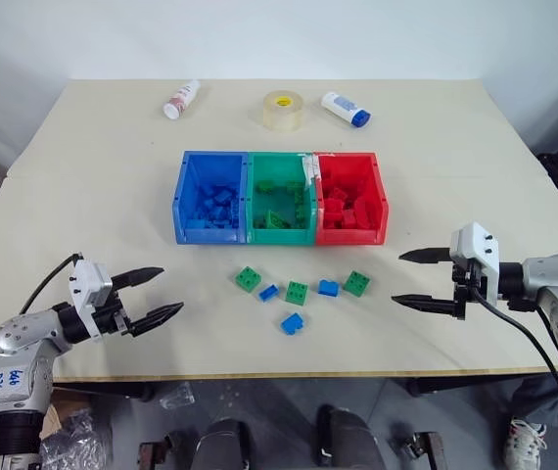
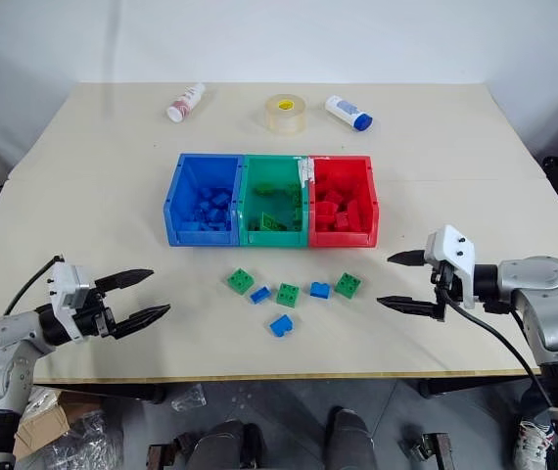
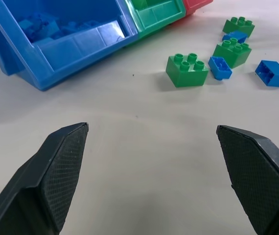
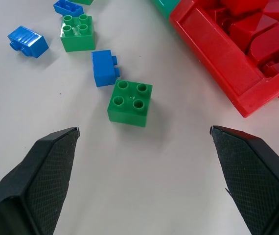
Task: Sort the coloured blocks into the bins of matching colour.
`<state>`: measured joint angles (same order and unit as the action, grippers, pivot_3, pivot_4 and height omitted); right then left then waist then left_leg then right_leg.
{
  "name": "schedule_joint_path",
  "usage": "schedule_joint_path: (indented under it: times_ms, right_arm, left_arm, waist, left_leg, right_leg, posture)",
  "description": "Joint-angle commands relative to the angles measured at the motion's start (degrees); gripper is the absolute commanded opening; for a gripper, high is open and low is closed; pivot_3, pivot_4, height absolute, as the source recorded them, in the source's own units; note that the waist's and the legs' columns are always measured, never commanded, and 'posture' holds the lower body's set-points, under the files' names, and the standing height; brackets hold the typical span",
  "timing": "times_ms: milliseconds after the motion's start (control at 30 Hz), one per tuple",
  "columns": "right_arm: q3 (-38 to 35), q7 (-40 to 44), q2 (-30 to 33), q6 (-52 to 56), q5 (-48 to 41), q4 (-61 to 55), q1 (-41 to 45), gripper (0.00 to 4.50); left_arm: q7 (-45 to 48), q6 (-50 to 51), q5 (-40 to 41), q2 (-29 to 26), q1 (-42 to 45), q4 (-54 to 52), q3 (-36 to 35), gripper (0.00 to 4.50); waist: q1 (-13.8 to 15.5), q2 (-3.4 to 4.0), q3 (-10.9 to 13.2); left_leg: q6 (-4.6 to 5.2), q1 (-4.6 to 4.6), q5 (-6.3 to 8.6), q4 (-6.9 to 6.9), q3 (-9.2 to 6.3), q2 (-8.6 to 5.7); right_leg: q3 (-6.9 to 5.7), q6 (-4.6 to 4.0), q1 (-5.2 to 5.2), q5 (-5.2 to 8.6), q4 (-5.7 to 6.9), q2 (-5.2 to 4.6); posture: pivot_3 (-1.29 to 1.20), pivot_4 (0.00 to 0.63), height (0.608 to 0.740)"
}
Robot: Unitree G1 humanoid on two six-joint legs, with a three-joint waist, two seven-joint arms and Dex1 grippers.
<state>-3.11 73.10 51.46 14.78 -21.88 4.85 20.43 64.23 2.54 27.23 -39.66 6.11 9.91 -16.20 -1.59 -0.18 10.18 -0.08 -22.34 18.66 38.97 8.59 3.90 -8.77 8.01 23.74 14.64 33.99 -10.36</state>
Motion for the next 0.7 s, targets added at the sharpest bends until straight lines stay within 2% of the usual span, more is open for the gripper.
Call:
schedule_joint_path:
  times_ms: [33, 300, 700]
  right_arm:
    - [-2.2, -0.3, 0.4, -1.2, -0.5, -1.3, 0.4, 4.50]
    - [-2.4, -2.9, 0.1, 0.3, -0.6, -3.1, -0.8, 4.50]
    - [-16.4, -3.2, 6.3, 5.2, -3.3, -10.5, -18.9, 4.50]
  left_arm:
    - [1.0, -0.1, 0.8, -0.9, 0.6, -1.2, -0.7, 4.46]
    - [-0.5, 3.2, -0.1, -0.8, 3.4, -1.8, 0.3, 4.46]
    - [7.1, -1.0, 1.0, 0.4, 5.2, 3.8, 1.3, 4.46]
  waist:
    - [0.0, 0.00, 0.0]
    - [0.0, 0.00, 0.0]
    - [0.3, 0.00, 0.0]
  left_leg:
    - [0.00, 0.00, 0.00, 0.00, 0.01, 0.00]
    - [0.00, 0.00, 0.00, 0.05, 0.00, 0.00]
    - [0.01, 0.02, 0.00, 0.06, 0.01, -0.02]
  right_leg:
    - [0.00, 0.00, 0.00, 0.00, 0.00, 0.00]
    - [0.01, 0.00, -0.01, 0.00, 0.05, 0.00]
    - [0.00, 0.02, -0.04, -0.01, 0.02, 0.00]
  posture:
    - [0.00, 0.150, 0.740]
    - [0.00, 0.150, 0.740]
    - [0.00, 0.150, 0.740]
